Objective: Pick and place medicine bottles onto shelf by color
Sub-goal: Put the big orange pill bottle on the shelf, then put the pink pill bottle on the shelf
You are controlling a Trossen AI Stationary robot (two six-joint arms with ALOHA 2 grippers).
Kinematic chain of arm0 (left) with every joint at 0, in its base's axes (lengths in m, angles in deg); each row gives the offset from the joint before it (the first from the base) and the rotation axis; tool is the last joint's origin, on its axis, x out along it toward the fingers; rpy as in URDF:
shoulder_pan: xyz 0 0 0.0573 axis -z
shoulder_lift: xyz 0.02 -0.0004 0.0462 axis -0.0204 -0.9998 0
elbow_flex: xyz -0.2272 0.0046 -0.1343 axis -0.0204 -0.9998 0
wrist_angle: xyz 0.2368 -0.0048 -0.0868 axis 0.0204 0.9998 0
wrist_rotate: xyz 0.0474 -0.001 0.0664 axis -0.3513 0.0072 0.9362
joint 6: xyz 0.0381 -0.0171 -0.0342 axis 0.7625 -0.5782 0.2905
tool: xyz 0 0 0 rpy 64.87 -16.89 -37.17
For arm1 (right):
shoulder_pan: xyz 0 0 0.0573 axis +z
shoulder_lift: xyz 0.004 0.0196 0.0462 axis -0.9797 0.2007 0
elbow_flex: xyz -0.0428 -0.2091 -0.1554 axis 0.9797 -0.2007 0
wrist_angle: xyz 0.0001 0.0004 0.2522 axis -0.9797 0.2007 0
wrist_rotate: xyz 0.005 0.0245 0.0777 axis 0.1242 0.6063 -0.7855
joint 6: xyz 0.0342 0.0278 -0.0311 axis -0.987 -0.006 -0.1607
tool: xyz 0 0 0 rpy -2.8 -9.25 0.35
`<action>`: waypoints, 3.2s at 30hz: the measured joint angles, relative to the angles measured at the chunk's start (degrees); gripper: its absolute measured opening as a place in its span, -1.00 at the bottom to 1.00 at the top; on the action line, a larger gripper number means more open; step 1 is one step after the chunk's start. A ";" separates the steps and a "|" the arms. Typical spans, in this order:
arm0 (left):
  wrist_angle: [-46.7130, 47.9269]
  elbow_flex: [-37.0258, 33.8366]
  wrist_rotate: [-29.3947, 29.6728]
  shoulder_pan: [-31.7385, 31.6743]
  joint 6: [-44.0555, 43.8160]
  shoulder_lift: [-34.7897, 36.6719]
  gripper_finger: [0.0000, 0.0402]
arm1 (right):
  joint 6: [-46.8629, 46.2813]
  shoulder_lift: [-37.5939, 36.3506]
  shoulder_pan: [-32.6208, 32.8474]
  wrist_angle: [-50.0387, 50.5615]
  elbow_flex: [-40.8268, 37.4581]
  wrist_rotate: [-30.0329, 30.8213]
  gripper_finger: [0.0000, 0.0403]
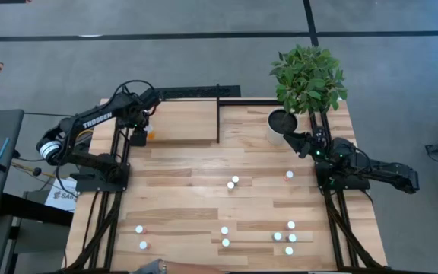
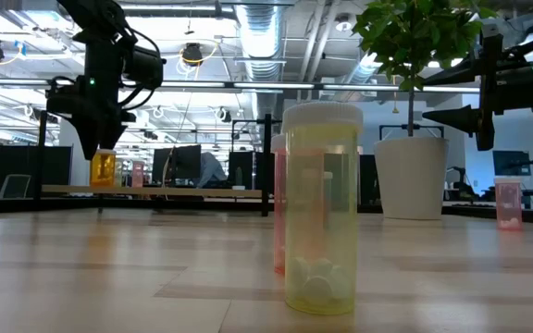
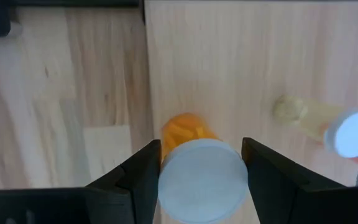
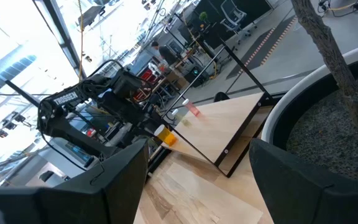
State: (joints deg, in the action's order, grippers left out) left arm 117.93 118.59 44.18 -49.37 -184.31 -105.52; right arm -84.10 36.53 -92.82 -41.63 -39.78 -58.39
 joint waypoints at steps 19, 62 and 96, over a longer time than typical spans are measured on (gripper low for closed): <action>0.65 -0.11 5.56 -0.01 -1.53 -0.09 -0.06 | 0.00 -0.02 0.00 0.01 0.00 0.00 0.50; 5.87 18.04 1.12 0.96 28.28 -0.02 0.48 | 0.00 0.00 0.00 0.00 0.00 0.00 0.50; 4.91 18.75 -8.86 24.67 59.64 0.24 0.48 | 0.00 -0.02 0.00 0.02 -0.02 0.00 0.50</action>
State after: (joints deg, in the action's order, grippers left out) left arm 122.84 137.34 35.31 -24.71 -124.67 -105.28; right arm -84.10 36.51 -92.82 -41.62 -39.80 -58.39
